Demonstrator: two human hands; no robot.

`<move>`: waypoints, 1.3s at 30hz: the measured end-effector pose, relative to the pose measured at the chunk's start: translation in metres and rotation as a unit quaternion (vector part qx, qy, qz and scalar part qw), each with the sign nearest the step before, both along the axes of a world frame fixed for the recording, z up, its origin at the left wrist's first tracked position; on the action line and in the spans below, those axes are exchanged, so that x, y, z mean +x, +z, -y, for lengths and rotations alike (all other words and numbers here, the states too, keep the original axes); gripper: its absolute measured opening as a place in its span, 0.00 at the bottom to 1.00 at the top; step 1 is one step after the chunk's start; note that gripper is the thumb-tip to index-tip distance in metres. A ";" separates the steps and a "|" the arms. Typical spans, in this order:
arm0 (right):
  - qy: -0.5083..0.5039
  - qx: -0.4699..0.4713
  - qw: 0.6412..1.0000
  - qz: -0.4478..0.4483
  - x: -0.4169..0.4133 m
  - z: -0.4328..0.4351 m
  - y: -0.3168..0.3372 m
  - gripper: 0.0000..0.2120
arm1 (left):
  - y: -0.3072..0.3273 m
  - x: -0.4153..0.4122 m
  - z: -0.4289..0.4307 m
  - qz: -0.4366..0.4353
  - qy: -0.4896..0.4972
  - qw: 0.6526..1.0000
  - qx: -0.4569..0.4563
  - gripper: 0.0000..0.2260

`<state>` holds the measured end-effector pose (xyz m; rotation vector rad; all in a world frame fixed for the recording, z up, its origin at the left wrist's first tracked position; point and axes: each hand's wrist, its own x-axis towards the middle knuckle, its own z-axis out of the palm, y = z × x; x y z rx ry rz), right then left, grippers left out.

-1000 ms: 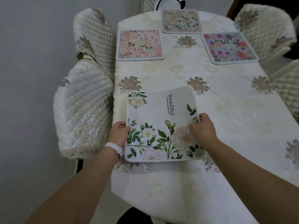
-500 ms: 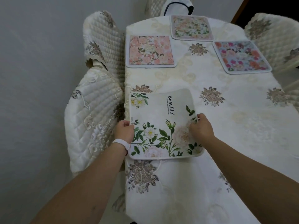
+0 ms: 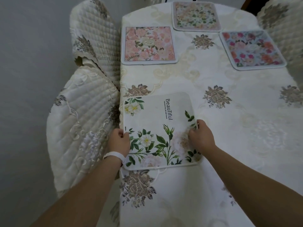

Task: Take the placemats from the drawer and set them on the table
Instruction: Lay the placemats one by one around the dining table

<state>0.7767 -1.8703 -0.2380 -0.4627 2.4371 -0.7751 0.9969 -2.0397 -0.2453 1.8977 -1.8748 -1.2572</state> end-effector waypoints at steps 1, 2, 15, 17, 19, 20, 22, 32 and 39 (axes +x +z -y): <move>0.000 -0.001 1.000 0.001 -0.002 0.000 -0.003 0.10 | -0.001 0.000 0.001 -0.002 0.002 1.000 0.002 0.06; -0.001 -0.003 1.000 0.006 -0.004 0.000 -0.005 0.11 | -0.003 -0.001 0.003 0.001 0.001 1.000 -0.001 0.06; 0.384 0.085 0.896 -0.205 -0.011 0.058 -0.038 0.30 | -0.036 -0.059 0.013 0.131 -0.432 0.859 -0.242 0.27; 0.407 0.089 0.882 -0.220 -0.011 0.076 -0.042 0.31 | -0.041 -0.073 0.026 0.154 -0.465 0.833 -0.260 0.27; 0.426 0.090 0.869 -0.235 -0.012 0.091 -0.044 0.32 | -0.043 -0.087 0.039 0.163 -0.487 0.814 -0.271 0.27; 0.432 0.092 0.865 -0.237 -0.013 0.099 -0.045 0.32 | -0.044 -0.093 0.045 0.166 -0.496 0.807 -0.274 0.27; 0.440 0.095 0.860 -0.240 -0.016 0.112 -0.048 0.33 | -0.046 -0.103 0.054 0.173 -0.503 0.799 -0.280 0.28; 0.391 0.081 0.884 -0.241 -0.057 0.128 -0.052 0.32 | -0.053 -0.113 0.090 0.209 -0.479 0.805 -0.281 0.28; 0.294 0.113 0.925 -0.214 -0.070 0.090 -0.050 0.36 | -0.054 -0.073 0.091 0.234 -0.388 0.855 -0.255 0.34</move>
